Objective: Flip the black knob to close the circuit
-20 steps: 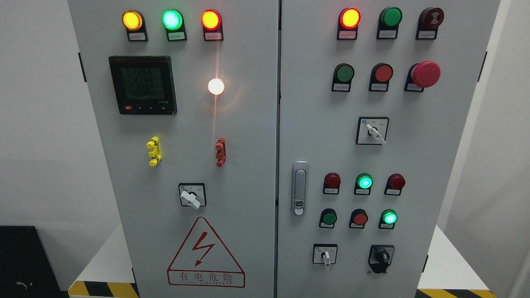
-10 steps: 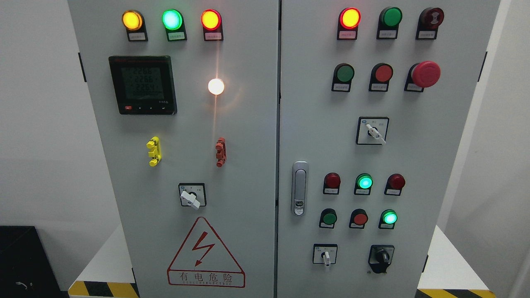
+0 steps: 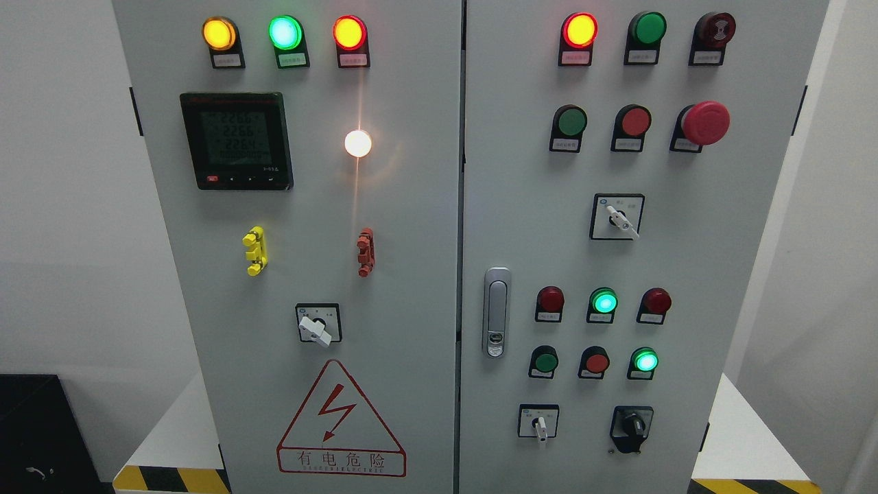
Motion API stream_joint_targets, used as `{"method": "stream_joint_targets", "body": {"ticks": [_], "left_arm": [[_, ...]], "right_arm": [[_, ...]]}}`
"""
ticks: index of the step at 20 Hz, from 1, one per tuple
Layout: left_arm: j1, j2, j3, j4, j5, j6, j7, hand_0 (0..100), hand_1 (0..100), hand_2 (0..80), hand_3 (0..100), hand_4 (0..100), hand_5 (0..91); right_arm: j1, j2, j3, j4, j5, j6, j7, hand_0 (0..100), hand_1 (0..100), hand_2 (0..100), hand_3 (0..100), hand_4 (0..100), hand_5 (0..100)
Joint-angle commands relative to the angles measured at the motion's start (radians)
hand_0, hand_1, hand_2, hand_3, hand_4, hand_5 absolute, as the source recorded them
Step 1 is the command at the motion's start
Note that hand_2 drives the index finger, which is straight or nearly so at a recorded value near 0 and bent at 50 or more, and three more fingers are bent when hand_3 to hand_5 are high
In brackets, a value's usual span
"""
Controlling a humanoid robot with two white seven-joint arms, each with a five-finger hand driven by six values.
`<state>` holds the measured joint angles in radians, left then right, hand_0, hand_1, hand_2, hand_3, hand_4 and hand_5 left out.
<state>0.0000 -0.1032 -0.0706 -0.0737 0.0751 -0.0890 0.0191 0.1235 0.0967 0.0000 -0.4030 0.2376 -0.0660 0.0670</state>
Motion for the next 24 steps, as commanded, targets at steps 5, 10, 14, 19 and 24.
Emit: {"method": "stream_joint_targets", "body": {"ticks": [5, 10, 14, 19, 24], "left_arm": [[0.006, 0.0, 0.0, 0.0, 0.0, 0.0, 0.001, 12, 56, 0.0, 0, 0, 0.0], [0.006, 0.0, 0.0, 0.0, 0.0, 0.0, 0.001, 12, 56, 0.0, 0, 0, 0.0], [0.006, 0.0, 0.0, 0.0, 0.0, 0.0, 0.001, 12, 56, 0.0, 0, 0, 0.0], [0.006, 0.0, 0.0, 0.0, 0.0, 0.0, 0.001, 12, 56, 0.0, 0, 0, 0.0], [0.006, 0.0, 0.0, 0.0, 0.0, 0.0, 0.001, 12, 56, 0.0, 0, 0, 0.0]], "right_arm": [[0.002, -0.015, -0.023, -0.359, 0.224, -0.002, -0.047, 0, 5, 29, 37, 35, 17], [-0.013, -0.012, -0.061, -0.425, 0.394, -0.005, -0.102, 0, 5, 45, 58, 49, 34], [-0.021, -0.011, -0.061, -0.5, 0.446, -0.005, -0.148, 0, 6, 56, 71, 61, 48], [-0.021, -0.003, -0.063, -0.575, 0.512, -0.006, -0.232, 0, 6, 63, 79, 71, 63], [-0.021, -0.008, -0.063, -0.643, 0.578, -0.006, -0.268, 0, 6, 69, 86, 76, 73]]}}
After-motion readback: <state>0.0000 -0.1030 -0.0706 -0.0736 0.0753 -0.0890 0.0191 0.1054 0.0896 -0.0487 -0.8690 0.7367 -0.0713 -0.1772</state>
